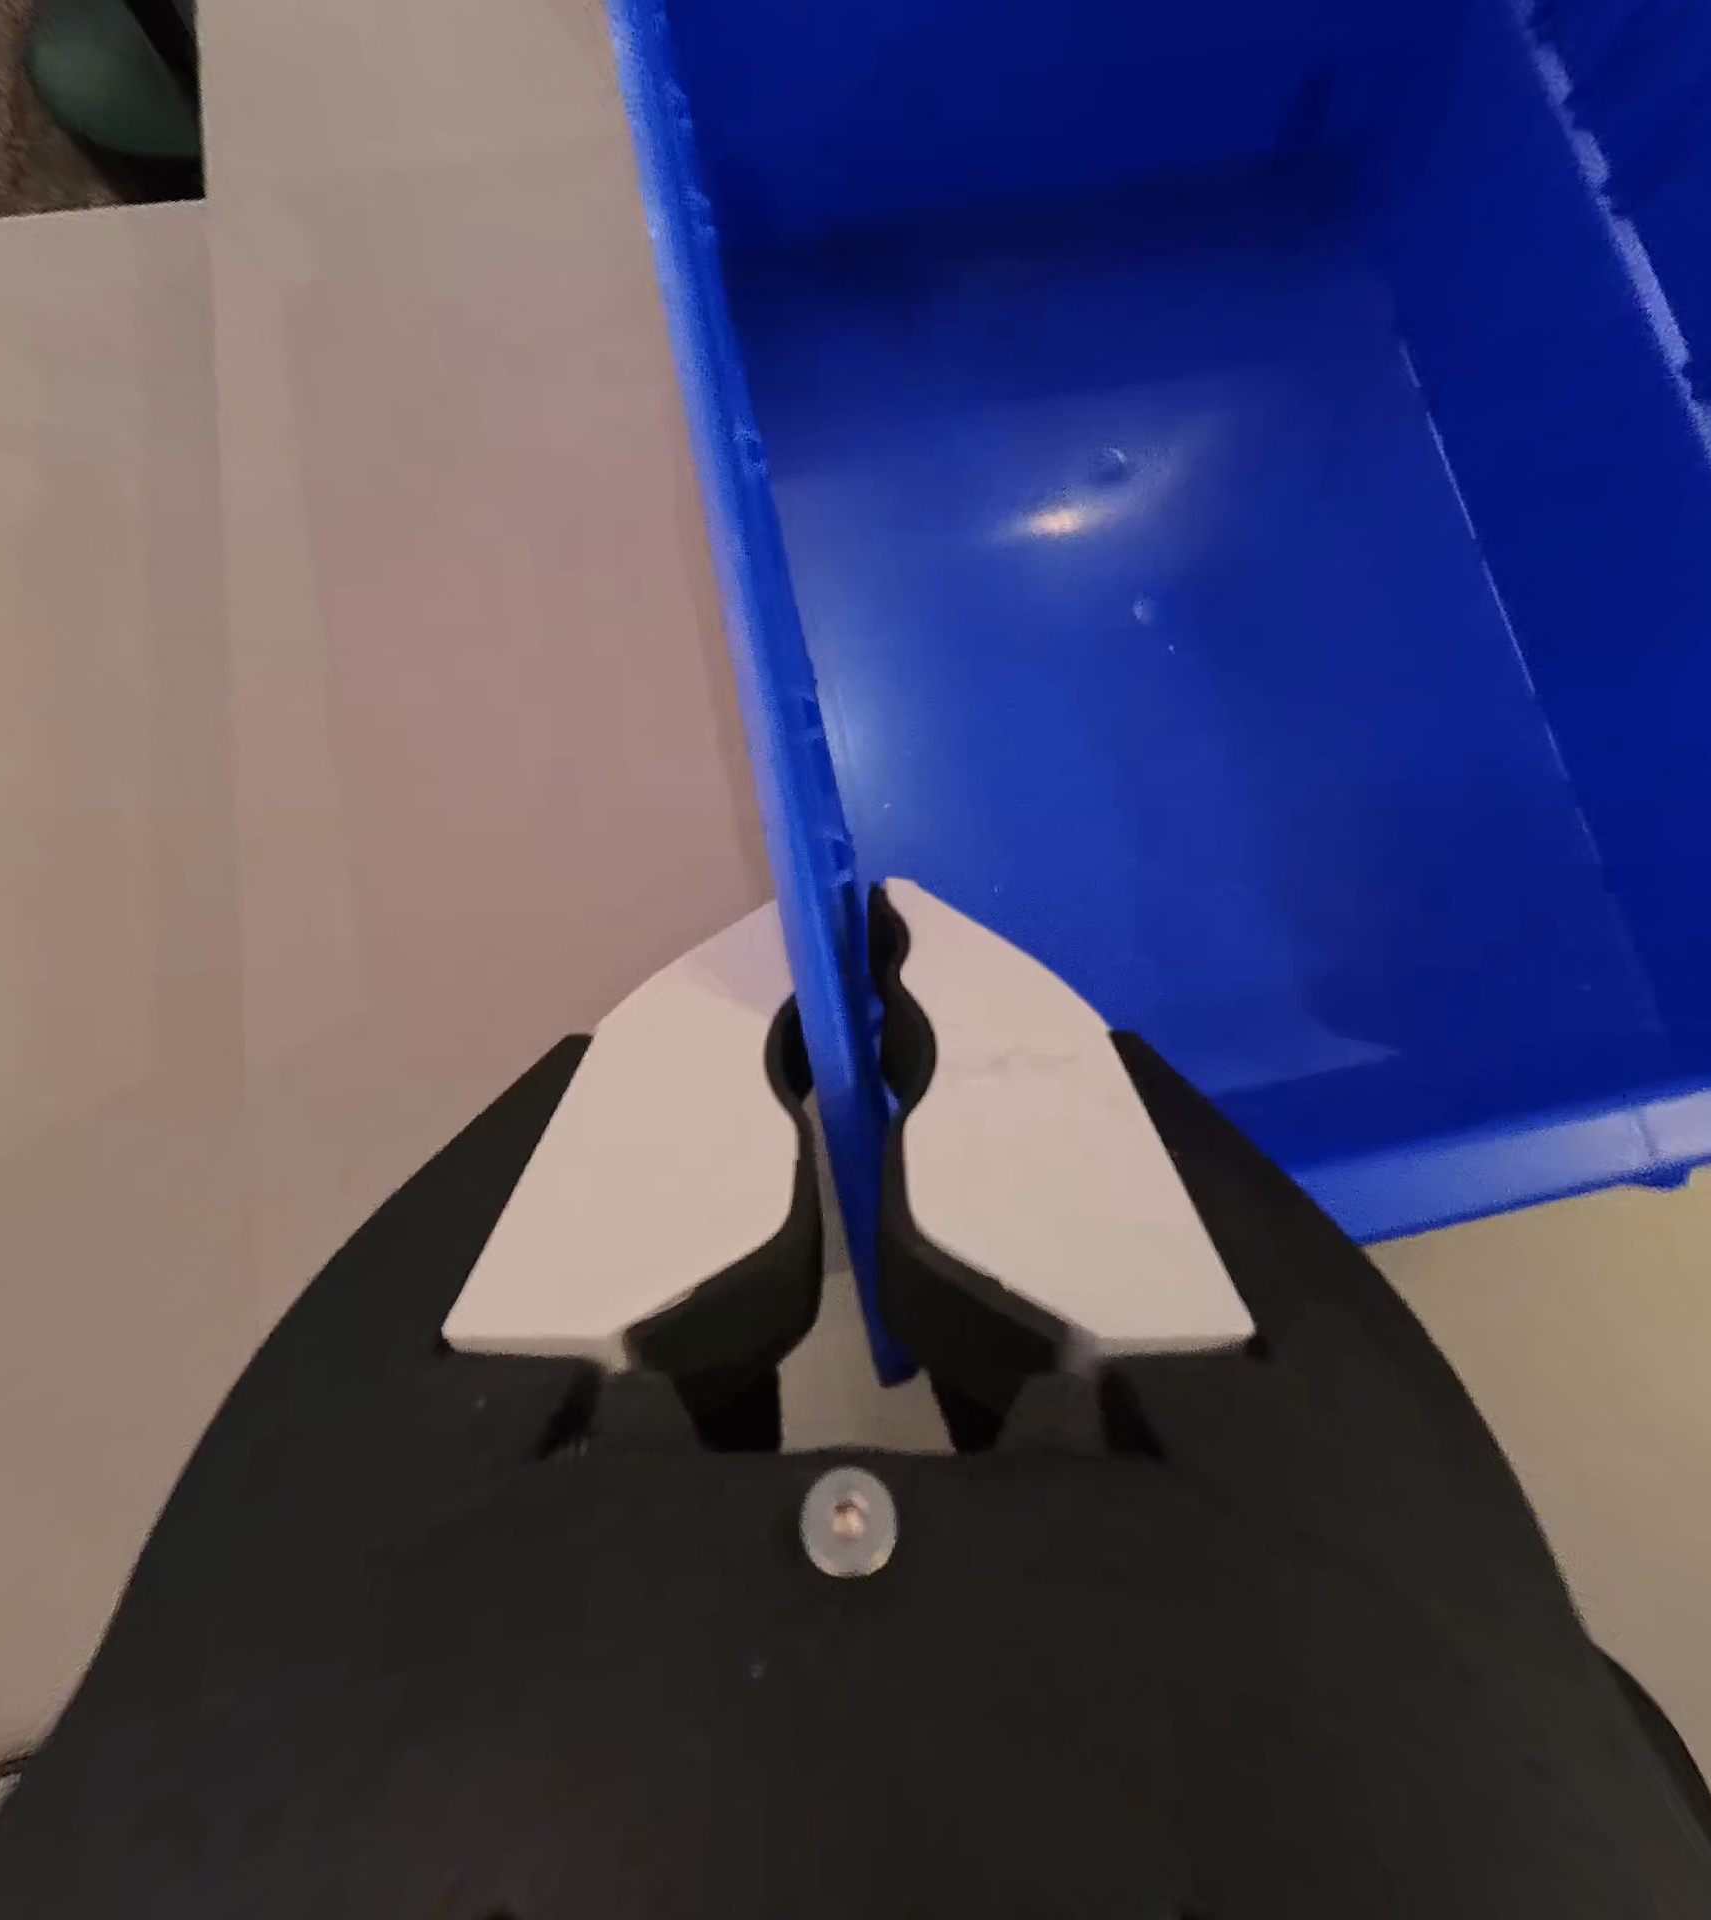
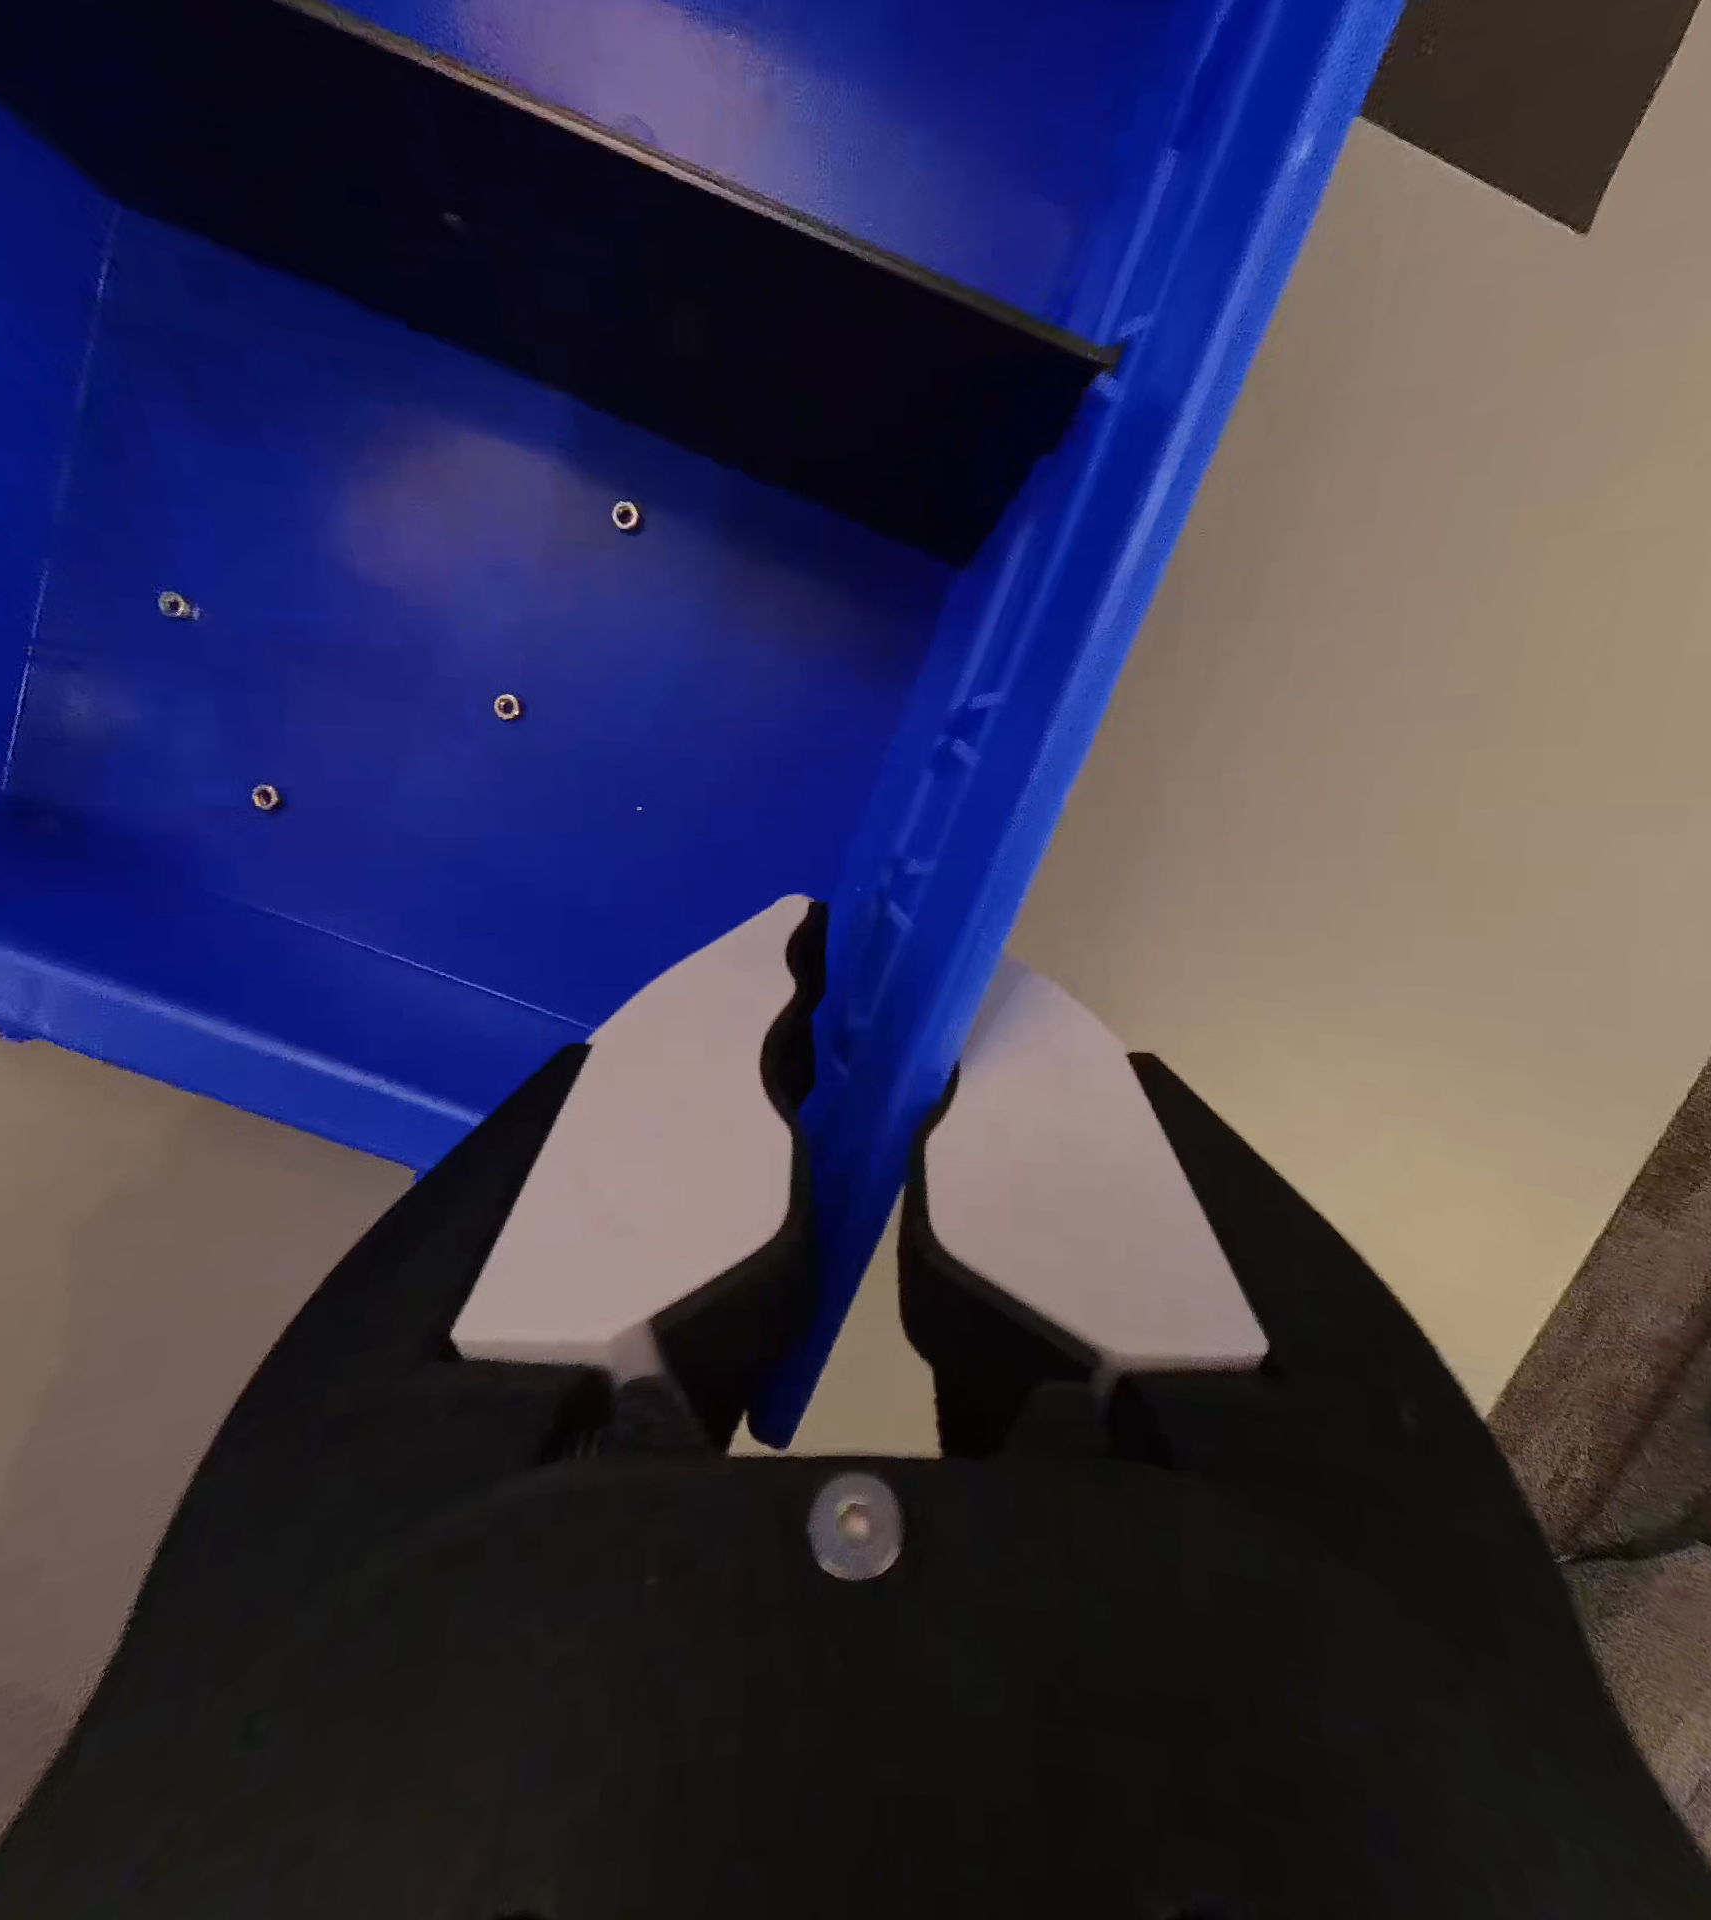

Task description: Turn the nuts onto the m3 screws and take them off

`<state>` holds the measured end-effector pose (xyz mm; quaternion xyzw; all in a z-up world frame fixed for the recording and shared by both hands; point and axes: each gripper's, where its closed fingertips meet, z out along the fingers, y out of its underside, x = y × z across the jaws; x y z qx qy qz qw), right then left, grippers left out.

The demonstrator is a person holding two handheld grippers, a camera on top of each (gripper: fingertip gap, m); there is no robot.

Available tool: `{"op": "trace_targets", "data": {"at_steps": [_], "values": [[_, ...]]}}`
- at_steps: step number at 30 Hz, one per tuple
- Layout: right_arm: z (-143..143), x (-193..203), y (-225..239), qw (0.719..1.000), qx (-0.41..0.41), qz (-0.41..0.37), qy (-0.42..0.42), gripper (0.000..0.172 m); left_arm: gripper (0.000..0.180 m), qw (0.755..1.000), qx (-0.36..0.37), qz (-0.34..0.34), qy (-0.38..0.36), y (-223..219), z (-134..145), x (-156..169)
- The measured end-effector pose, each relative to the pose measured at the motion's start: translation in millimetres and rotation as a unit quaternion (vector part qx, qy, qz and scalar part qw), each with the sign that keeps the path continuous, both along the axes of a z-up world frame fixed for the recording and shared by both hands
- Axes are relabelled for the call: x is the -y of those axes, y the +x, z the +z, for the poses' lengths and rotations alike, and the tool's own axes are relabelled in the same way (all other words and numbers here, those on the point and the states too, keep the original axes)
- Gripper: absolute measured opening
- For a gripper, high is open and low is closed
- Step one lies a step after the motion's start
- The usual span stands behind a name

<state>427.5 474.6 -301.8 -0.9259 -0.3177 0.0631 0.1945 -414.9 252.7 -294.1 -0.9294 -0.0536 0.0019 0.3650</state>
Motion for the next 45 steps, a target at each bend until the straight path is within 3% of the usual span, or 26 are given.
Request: {"op": "trace_targets", "data": {"at_steps": [3, 8, 14, 20, 24, 27, 34, 39, 40, 41, 42, 43, 45], "values": [[0, 3, 1, 1.000, -0.019, 0.007, -0.010, 0.008, 0.004, 1.000, -0.010, 0.008, 0.009, -7, 2, 1], [7, 36, 6, 0.998, -0.015, 0.052, -0.042, 0.007, 0.005, 0.999, 0.007, -0.002, 0.052, -6, 32, 16], [21, 105, 7, 0.991, -0.006, 0.111, -0.070, 0.006, 0.006, 0.995, -0.001, -0.012, 0.096, -1, 84, 52], [17, 184, -16, 0.981, -0.005, 0.173, -0.083, 0.006, 0.006, 0.983, 0.012, 0.002, 0.182, 3, 142, 103], [12, 226, -57, 0.972, -0.012, 0.218, -0.084, 0.006, 0.006, 0.973, 0.013, 0.016, 0.231, 3, 175, 149], [4, 246, -107, 0.961, -0.031, 0.258, -0.091, 0.006, 0.006, 0.970, 0.015, 0.022, 0.242, 3, 183, 179], [-2, 260, -229, 0.942, -0.058, 0.314, -0.099, 0.006, 0.007, 0.970, 0.011, 0.040, 0.240, -12, 173, 231], [0, 258, -283, 0.942, -0.066, 0.321, -0.075, 0.006, 0.007, 0.969, 0.018, 0.053, 0.242, -28, 161, 253], [4, 257, -290, 0.940, -0.075, 0.328, -0.053, 0.015, 0.007, 0.969, 0.020, 0.056, 0.242, -31, 159, 257], [11, 251, -294, 0.936, -0.077, 0.343, -0.005, 0.064, 0.007, 0.968, 0.022, 0.059, 0.242, -35, 157, 260], [24, 246, -295, 0.924, -0.076, 0.370, 0.054, 0.095, 0.007, 0.967, 0.022, 0.060, 0.245, -38, 157, 263], [40, 249, -293, 0.907, -0.081, 0.402, 0.095, 0.102, 0.007, 0.967, 0.022, 0.062, 0.247, -40, 156, 265], [72, 272, -285, 0.854, -0.098, 0.490, 0.146, 0.088, 0.007, 0.966, 0.022, 0.063, 0.249, -42, 157, 270]]}}
